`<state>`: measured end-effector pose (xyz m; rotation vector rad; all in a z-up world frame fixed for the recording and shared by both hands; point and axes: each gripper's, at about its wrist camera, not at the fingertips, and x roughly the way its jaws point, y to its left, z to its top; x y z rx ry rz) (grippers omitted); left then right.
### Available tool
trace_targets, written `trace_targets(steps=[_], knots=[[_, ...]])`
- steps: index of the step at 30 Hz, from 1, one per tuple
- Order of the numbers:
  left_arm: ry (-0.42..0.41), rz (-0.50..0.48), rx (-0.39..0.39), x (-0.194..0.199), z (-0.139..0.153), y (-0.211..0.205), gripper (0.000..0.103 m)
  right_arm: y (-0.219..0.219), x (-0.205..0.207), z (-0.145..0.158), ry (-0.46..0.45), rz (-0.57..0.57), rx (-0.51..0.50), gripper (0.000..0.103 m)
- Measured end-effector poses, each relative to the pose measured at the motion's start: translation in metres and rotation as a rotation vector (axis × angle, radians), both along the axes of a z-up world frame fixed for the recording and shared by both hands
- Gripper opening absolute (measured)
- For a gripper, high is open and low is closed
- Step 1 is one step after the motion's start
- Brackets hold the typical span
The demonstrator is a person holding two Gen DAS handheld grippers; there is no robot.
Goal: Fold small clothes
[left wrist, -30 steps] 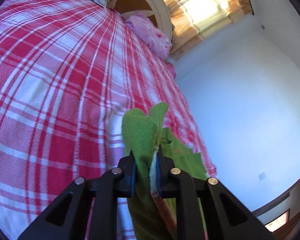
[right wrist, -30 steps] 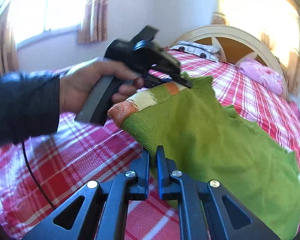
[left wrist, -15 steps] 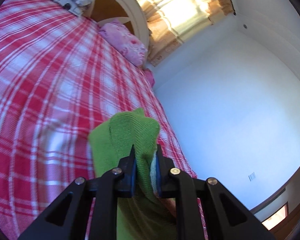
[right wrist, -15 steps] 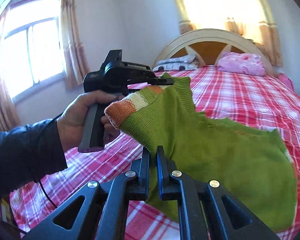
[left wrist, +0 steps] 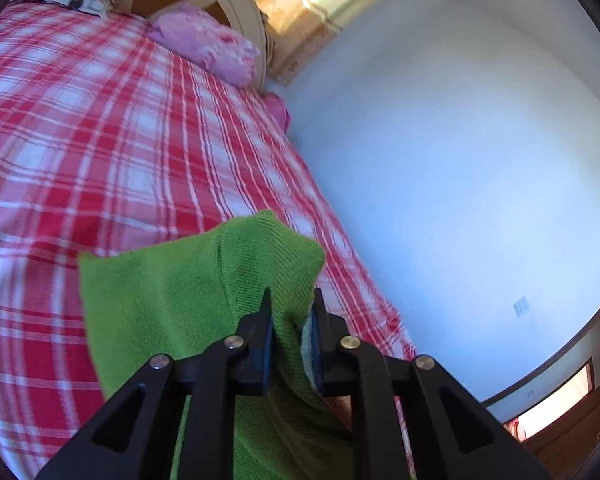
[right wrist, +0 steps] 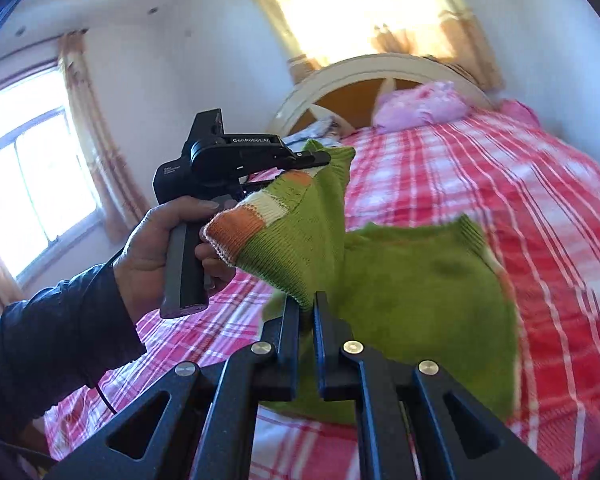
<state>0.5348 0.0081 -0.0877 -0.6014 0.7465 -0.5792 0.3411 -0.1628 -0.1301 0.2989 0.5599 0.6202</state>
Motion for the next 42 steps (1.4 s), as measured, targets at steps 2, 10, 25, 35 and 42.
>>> trace_targets(steps=[2,10,25,35,42], knots=[[0.017,-0.022,0.038,0.005,-0.007,-0.019,0.015,-0.012,0.0,-0.007,0.028,-0.02,0.022,0.006],[0.036,-0.068,0.211,0.009,-0.022,-0.071,0.016,-0.051,0.006,-0.044,0.197,-0.066,0.142,0.006],[-0.146,-0.064,0.381,-0.071,-0.006,-0.055,0.055,-0.079,-0.003,-0.079,0.305,-0.13,0.218,0.007],[-0.088,0.042,0.428,-0.114,-0.054,-0.022,0.068,-0.102,0.016,-0.014,0.148,-0.235,0.076,0.039],[-0.091,0.07,0.366,-0.121,-0.063,-0.018,0.075,-0.052,0.1,-0.035,0.389,-0.034,0.054,0.036]])
